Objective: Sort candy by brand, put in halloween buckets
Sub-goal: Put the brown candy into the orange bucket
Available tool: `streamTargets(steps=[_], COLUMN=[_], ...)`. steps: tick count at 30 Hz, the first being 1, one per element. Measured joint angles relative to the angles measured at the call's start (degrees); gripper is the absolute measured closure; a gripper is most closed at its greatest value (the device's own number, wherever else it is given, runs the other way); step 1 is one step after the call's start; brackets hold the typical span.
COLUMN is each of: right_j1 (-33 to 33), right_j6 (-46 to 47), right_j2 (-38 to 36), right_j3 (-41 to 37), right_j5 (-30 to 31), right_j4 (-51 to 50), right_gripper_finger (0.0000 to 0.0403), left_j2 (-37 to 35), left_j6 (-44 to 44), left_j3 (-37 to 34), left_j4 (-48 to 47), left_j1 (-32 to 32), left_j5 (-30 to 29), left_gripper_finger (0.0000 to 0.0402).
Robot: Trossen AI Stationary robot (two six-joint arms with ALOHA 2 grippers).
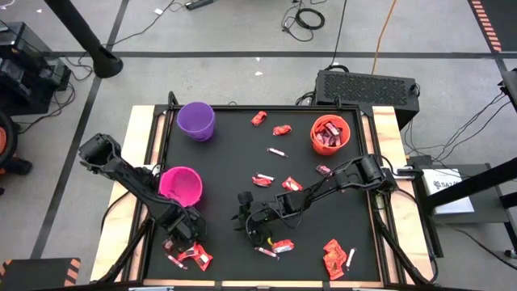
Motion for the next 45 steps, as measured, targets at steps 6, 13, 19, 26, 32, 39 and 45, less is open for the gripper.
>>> streamTargets(steps=[6, 13, 19, 26, 32, 39, 45], right_j1=[0.0, 0.0, 0.0, -0.1, 0.1, 2.2, 3.8], right_j6=[0.0, 0.0, -0.6, -0.7, 10.0, 29.0, 46.7], right_j2=[0.0, 0.0, 0.0, -3.5, -12.8, -23.2, -32.3], right_j3=[0.0, 0.0, 0.0, 0.0, 0.0, -3.1, -15.7], right_j5=[0.0, 0.0, 0.3, 6.5, 13.5, 21.1, 29.8], right_j4=[0.0, 0.0, -2.0, -12.3, -39.2, -70.6, -75.5], right_gripper_finger=[0.0241, 0.0241, 0.0241, 0.0241, 0.0241, 0.0241, 0.0241], left_j2=[0.0, -0.1, -0.1, -0.2, -0.2, 0.5, 5.5], left_j6=[3.5, 6.2, 12.8, 25.0, 44.2, 68.5, 79.2], left_j3=[2.8, 9.4, 15.3, 16.3, 16.3, 16.3, 16.3], left_j4=[-0.1, -5.5, -8.1, -8.9, -1.6, 27.7, 57.7], left_j1=[0.1, 0.1, 0.9, 7.5, 18.7, 34.7, 46.7], left_j5=[1.0, 0.3, -9.1, -19.7, -24.3, -24.0, -13.3], left_gripper_finger=[0.0389, 0.0395, 0.0398, 0.0399, 0.0399, 0.04, 0.04])
